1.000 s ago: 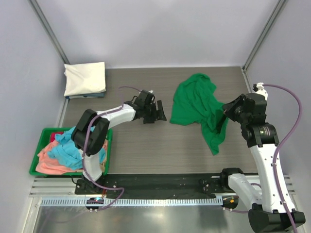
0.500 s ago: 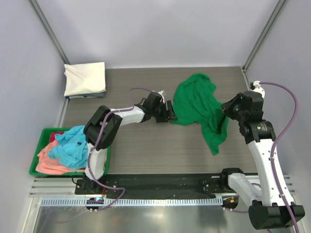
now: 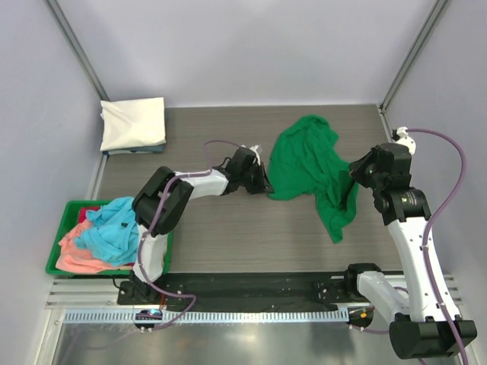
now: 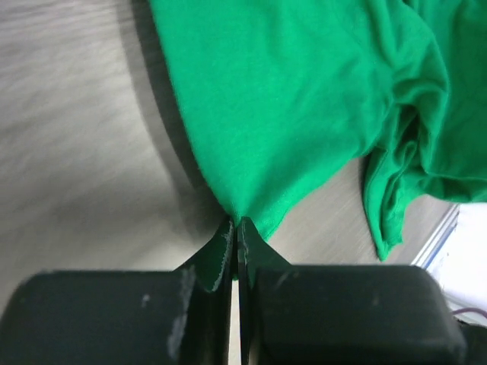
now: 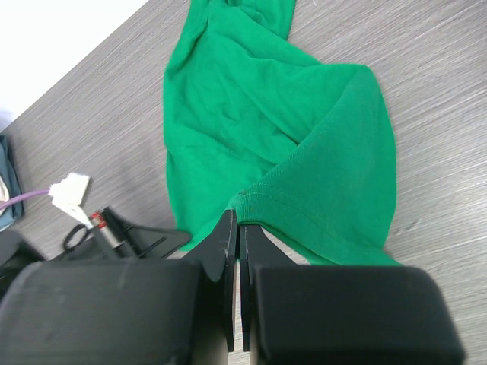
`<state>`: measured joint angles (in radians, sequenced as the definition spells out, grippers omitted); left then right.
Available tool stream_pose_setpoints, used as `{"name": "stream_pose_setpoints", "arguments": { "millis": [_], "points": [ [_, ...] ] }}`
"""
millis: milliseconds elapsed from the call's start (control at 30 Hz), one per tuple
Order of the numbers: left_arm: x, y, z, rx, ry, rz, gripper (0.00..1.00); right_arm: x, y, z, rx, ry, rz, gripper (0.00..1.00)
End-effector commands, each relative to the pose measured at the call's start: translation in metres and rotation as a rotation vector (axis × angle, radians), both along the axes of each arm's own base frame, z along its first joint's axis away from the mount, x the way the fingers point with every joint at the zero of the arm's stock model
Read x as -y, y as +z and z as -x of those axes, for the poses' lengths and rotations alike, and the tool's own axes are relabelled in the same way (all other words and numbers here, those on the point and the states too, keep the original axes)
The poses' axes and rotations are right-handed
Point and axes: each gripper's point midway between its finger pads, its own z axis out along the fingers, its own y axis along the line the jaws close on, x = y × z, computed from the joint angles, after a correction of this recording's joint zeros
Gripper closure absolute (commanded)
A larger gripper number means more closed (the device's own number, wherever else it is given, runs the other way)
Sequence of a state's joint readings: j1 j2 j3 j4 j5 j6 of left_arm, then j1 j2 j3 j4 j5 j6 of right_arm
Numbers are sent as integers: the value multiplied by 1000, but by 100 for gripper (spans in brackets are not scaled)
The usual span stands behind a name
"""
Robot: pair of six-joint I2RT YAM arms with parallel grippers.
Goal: Fold and stack the t-shirts
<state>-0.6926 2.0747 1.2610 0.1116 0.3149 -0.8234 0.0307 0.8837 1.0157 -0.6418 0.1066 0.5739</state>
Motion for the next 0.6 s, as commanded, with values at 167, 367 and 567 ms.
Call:
{"name": "stream_pose_setpoints", "arguments": {
  "millis": [167,367,567],
  "points": [
    [-83,216,12,379,164,-55,100,0,87,12,245,24,21,99],
    [-181,377,54,648,331,-144,100,4,154,48,391,4,27,99],
    [-257,484,122,802,429,-88,100,16,218,113,577,-51,41,99]
  ]
}}
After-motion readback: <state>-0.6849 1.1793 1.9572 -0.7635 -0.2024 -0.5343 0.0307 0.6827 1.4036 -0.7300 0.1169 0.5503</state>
